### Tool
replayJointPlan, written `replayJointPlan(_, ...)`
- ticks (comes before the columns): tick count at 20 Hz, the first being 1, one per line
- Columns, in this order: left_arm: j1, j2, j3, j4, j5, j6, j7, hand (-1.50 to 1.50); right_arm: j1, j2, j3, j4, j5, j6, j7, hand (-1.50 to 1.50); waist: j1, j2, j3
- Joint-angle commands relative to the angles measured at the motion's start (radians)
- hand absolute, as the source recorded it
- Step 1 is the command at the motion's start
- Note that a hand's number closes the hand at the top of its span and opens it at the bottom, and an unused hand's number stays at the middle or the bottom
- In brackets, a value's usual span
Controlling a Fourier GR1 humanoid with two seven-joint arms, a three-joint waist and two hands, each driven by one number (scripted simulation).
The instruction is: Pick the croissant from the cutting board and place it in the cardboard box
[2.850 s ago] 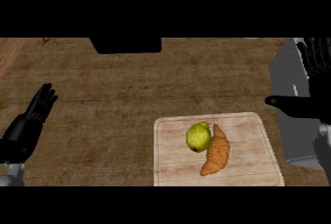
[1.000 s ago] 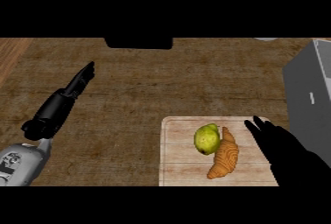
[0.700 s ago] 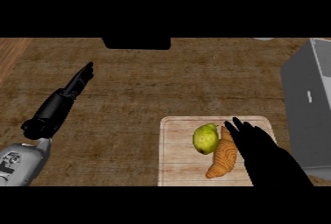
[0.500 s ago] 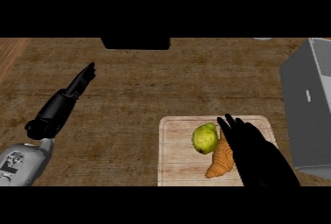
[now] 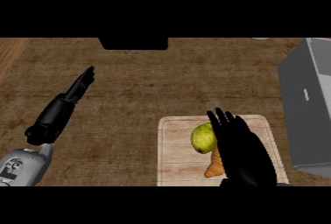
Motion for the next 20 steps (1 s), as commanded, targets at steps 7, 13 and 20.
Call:
replayJointPlan(7,0.034,-0.018,0.007,-0.021,-0.028,-0.005,-0.007,0.0,0.0,0.108,-0.021,0.143,0.1,0.116,0.166,-1.5,0.0,0.001,0.001)
replayJointPlan(13,0.009,-0.052,0.011,-0.022,-0.059,-0.005,0.032,0.0,0.105,0.108,-0.045,0.152,0.155,0.097,0.037,-1.5,-0.006,0.001,0.002)
replayJointPlan(20,0.011,-0.033,0.075,-0.022,-0.043,-0.054,0.023,0.0,0.152,0.166,-0.055,0.22,0.261,0.078,0.001,-1.5,-0.005,0.001,0.002)
